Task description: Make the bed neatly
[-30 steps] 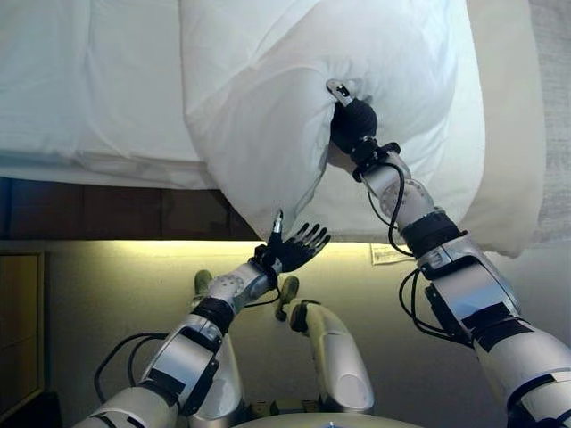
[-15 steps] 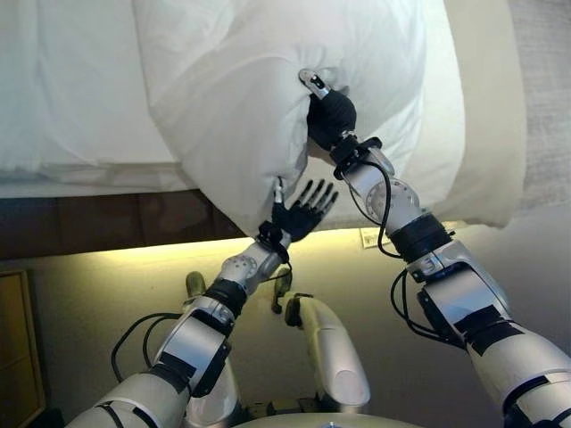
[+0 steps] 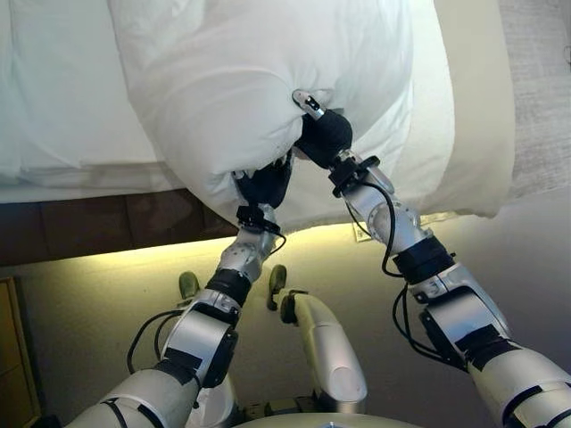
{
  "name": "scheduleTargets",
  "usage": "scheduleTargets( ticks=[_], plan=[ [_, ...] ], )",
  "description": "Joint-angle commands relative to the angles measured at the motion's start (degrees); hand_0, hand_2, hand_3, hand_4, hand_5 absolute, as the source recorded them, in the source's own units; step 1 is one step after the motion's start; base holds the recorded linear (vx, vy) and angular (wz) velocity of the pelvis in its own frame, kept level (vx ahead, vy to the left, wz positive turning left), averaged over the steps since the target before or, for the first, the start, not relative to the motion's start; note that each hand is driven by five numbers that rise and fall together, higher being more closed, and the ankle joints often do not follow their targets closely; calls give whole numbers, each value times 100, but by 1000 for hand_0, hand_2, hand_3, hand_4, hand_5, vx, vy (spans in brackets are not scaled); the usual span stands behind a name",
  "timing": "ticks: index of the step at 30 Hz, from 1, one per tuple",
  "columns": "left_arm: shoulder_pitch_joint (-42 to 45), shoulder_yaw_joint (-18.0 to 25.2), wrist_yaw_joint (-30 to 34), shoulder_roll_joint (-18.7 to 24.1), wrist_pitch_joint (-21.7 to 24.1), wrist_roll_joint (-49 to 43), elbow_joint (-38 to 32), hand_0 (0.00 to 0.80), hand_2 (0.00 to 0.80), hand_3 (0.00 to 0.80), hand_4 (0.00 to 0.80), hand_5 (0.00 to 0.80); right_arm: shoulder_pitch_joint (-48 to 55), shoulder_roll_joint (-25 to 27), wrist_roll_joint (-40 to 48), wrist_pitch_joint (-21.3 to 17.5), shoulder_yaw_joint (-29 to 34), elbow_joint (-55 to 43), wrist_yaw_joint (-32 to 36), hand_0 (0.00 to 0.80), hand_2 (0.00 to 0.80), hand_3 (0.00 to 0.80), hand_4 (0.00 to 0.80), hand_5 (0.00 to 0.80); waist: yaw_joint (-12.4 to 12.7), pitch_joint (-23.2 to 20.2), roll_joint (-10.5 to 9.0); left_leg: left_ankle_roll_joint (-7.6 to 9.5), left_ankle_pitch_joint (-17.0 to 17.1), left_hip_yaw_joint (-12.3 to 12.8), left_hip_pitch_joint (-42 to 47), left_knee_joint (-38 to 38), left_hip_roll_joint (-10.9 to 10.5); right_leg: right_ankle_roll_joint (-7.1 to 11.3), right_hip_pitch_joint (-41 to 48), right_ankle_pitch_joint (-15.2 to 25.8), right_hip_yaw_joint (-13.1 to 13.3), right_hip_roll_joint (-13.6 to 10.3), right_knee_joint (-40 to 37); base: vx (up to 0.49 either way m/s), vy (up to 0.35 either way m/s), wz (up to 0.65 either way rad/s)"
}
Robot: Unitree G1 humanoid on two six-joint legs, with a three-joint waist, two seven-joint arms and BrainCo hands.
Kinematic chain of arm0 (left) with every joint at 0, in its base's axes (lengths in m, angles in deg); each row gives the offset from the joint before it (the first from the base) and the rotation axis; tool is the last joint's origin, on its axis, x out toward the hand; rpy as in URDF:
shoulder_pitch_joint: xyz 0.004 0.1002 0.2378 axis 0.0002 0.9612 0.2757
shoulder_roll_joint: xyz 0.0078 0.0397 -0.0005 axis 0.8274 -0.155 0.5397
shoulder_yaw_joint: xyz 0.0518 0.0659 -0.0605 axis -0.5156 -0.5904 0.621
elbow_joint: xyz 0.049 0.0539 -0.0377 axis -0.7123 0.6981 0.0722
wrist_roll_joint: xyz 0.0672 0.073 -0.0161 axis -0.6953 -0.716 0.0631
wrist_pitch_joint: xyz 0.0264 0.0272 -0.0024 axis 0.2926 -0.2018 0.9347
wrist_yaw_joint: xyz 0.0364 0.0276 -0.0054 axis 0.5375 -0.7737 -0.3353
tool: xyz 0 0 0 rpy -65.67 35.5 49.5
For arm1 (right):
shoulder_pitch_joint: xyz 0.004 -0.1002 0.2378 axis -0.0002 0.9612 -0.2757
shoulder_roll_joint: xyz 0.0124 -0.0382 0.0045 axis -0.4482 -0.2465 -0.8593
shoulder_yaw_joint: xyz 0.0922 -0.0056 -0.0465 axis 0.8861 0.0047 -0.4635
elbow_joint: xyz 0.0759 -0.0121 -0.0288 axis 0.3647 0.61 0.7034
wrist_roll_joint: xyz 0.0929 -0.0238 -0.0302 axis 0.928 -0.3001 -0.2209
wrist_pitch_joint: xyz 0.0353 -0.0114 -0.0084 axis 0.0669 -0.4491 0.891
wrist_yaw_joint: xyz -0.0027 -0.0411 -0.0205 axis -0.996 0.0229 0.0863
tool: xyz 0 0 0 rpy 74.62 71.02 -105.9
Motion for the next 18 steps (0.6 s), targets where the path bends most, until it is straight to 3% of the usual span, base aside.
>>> scheduleTargets(
  ticks=[1,7,15,16,17,18],
  plan=[
    [-538,96,560,-172,510,138,-731,0,0,0,0,0,241,-105,-70,-263,614,-1235,574,800,800,800,800,800,62,-419,-149,-62,-190,1,-184,1,128,469,37,-244,26,-318,-36,-3,-32,10],
    [-345,333,120,-159,1676,138,-1319,0,0,0,0,0,596,16,-172,-224,734,-1096,608,800,800,800,800,800,93,-452,-201,-61,-193,-24,-79,-93,131,469,164,-279,-37,-299,-70,0,-7,7],
    [280,449,26,-62,1675,138,-1418,0,0,0,0,0,746,204,-250,-63,533,-244,596,800,800,800,800,800,318,-556,-72,-59,-178,-106,292,-344,-22,510,515,-326,-184,-408,-215,-6,35,12],
    [371,461,24,-55,1633,138,-1405,0,0,0,0,0,723,242,-223,-20,479,-67,545,289,289,289,289,289,363,-582,-42,-58,-168,-126,363,-396,-53,515,587,-329,-197,-429,-257,8,66,17],
    [468,470,28,-58,1589,138,-1412,0,0,0,0,0,712,261,-209,5,433,84,477,0,0,0,0,0,407,-609,-11,-58,-155,-144,444,-466,-78,520,672,-329,-218,-444,-314,14,63,12],
    [558,485,22,-78,1563,138,-1428,0,0,0,0,0,713,264,-199,19,419,212,475,0,0,0,0,0,435,-636,12,-62,-143,-156,529,-529,-95,525,757,-325,-234,-455,-370,29,68,13]
  ],
)
